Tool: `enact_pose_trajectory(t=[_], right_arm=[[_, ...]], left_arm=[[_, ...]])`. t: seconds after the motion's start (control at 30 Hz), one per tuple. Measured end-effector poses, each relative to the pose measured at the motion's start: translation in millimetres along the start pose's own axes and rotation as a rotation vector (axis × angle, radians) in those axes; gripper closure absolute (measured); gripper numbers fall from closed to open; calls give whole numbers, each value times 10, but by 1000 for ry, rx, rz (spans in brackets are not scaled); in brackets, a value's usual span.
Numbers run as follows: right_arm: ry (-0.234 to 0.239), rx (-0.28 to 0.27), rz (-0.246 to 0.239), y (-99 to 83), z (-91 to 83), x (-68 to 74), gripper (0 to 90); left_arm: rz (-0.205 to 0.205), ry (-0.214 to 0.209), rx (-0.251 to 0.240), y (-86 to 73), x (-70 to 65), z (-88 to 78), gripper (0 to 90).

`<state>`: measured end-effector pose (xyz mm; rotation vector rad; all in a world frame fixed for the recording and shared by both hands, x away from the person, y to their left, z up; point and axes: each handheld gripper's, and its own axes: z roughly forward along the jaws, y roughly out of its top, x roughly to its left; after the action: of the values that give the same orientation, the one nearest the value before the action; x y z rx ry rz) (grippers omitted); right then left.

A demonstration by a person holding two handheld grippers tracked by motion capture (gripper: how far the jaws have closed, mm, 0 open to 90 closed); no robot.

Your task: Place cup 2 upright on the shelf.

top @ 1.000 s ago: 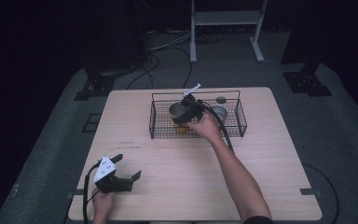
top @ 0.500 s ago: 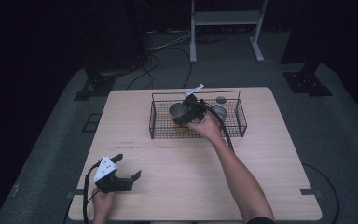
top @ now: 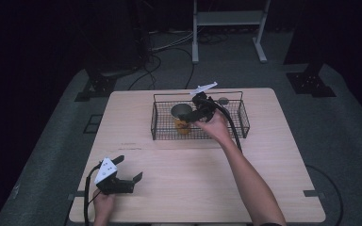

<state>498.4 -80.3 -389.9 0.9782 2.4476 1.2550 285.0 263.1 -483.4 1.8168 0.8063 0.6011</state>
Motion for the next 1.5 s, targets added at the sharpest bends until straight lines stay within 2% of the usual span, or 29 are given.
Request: enact_pose_trajectory(t=[0.13, 0.4, 0.77, 1.13, 1.5], right_arm=[[7, -26, -2, -17, -157, -5, 5], [7, -42, -4, -136, -442, -23, 6], [1, -52, -1, -275, -711, -31, 6], [-1, -37, -1, -428, -897, -39, 8], [8, -40, 7, -625, -976, -35, 8]], left_arm=[[3, -1, 5, 0, -7, 0, 0], [4, -2, 7, 0, -8, 1, 0], [9, -1, 8, 0, -11, 9, 0], [12, 0, 10, -1, -20, 12, 0], [14, 0, 12, -2, -22, 11, 0]])
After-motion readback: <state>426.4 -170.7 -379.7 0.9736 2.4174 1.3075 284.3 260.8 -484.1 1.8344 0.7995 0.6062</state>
